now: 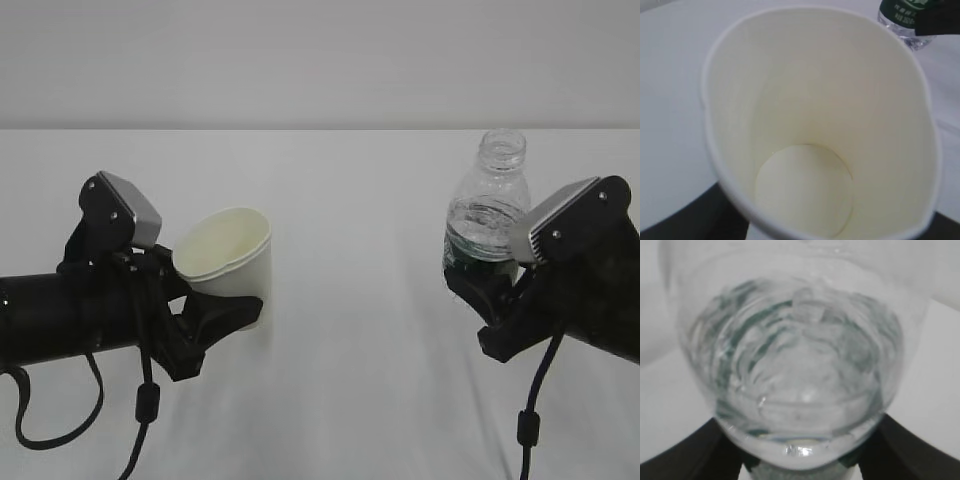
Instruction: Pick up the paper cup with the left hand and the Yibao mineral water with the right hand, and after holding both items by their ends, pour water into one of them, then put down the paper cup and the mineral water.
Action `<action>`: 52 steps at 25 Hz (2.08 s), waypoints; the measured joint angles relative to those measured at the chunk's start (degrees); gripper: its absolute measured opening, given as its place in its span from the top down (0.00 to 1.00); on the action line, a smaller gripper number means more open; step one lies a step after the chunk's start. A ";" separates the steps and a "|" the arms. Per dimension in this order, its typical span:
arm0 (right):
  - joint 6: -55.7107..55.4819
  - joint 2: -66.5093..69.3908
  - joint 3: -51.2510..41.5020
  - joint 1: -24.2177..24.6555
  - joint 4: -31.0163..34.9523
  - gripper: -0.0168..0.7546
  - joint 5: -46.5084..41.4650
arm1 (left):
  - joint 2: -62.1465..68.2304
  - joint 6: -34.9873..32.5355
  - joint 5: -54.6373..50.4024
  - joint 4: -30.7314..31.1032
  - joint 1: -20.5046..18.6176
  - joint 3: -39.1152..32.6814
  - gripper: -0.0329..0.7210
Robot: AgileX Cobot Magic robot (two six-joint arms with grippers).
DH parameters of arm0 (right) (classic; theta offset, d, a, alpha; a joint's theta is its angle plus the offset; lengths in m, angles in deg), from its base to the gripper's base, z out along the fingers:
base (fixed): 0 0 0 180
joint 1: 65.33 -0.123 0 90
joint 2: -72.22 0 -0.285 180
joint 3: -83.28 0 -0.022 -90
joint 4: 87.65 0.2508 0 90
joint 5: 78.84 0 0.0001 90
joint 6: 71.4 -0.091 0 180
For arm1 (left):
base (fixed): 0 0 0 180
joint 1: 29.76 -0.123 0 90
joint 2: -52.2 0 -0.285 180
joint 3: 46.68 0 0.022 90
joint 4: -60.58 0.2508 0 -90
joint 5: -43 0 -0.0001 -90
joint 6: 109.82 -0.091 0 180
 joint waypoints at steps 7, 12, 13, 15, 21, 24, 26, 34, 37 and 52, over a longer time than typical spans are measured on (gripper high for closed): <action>0.00 -1.25 6.10 0.00 -7.96 0.37 -9.93 | 0.01 1.96 -0.95 3.23 0.00 0.87 0.40; 0.08 -1.25 9.73 0.00 -13.34 0.37 -14.50 | 1.12 2.82 -0.84 4.31 0.00 1.00 0.40; 0.08 -1.25 10.35 0.00 -14.36 0.37 -15.50 | 1.43 3.27 -0.84 5.17 0.00 1.23 0.40; 0.08 -1.25 11.79 0.00 -16.49 0.37 -17.52 | 1.69 5.11 -0.84 7.86 0.00 2.34 0.40; 0.08 -1.25 13.83 0.00 -20.12 0.38 -19.54 | 1.78 8.07 -0.65 11.88 0.00 5.09 0.40; 0.08 -1.25 13.92 0.00 -22.79 0.38 -20.05 | 1.78 9.17 -0.61 13.84 0.00 5.79 0.40; 0.08 -1.25 13.92 -0.12 -23.82 0.38 -20.75 | 2.14 9.84 -0.50 14.75 0.53 6.44 0.40; 0.08 -1.25 14.18 -1.11 -26.06 0.38 -21.85 | 6.37 12.17 1.03 18.09 3.79 9.82 0.40; 0.08 -1.25 15.15 -1.11 -27.70 0.38 -23.11 | 6.37 12.30 1.98 18.35 3.84 10.74 0.40; 0.08 -1.25 19.37 -1.11 -35.79 0.38 -26.23 | 7.38 14.27 2.19 22.10 4.18 12.67 0.41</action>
